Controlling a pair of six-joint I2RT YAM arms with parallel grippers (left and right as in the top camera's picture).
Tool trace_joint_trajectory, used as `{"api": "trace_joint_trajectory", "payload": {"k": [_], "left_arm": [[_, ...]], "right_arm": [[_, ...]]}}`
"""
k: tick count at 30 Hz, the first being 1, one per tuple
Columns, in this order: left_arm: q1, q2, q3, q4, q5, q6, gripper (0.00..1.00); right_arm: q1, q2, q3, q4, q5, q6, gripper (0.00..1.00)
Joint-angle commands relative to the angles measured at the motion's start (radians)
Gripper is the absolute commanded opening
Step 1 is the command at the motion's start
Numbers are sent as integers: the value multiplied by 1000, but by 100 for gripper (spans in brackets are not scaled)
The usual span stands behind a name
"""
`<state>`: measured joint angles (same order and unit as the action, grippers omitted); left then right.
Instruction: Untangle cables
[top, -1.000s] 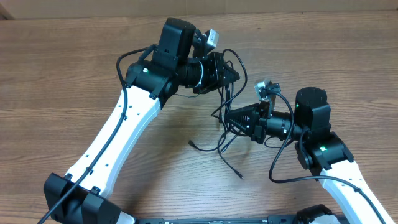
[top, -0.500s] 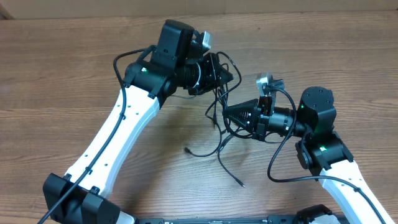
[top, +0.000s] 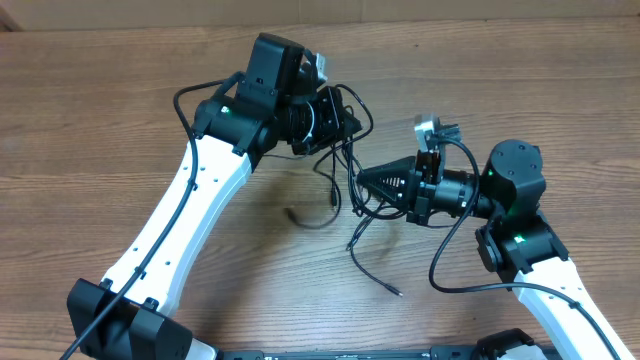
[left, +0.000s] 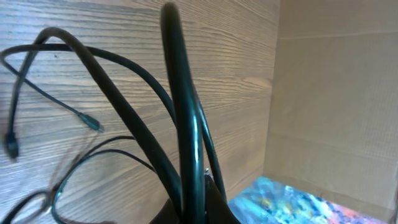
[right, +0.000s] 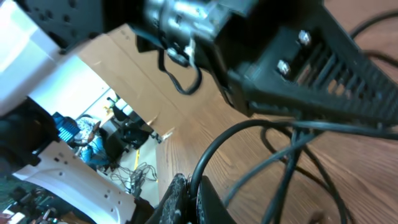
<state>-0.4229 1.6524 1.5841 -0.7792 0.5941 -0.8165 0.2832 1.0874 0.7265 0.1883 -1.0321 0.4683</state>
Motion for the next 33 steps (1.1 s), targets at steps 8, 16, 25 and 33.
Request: {"api": "trace_joint_trajectory", "payload": {"k": [8, 16, 25, 33], "left_arm": [[5, -18, 10, -140, -311, 19, 4], [5, -18, 10, -197, -365, 16, 4], [6, -18, 10, -183, -357, 14, 4], [22, -18, 10, -95, -97, 40, 4]], "right_arm": [[5, -9, 14, 455, -93, 369, 4], [3, -9, 14, 517, -93, 400, 4], [3, -9, 14, 439, -159, 399, 3], [-5, -8, 14, 28, -72, 52, 40]]}}
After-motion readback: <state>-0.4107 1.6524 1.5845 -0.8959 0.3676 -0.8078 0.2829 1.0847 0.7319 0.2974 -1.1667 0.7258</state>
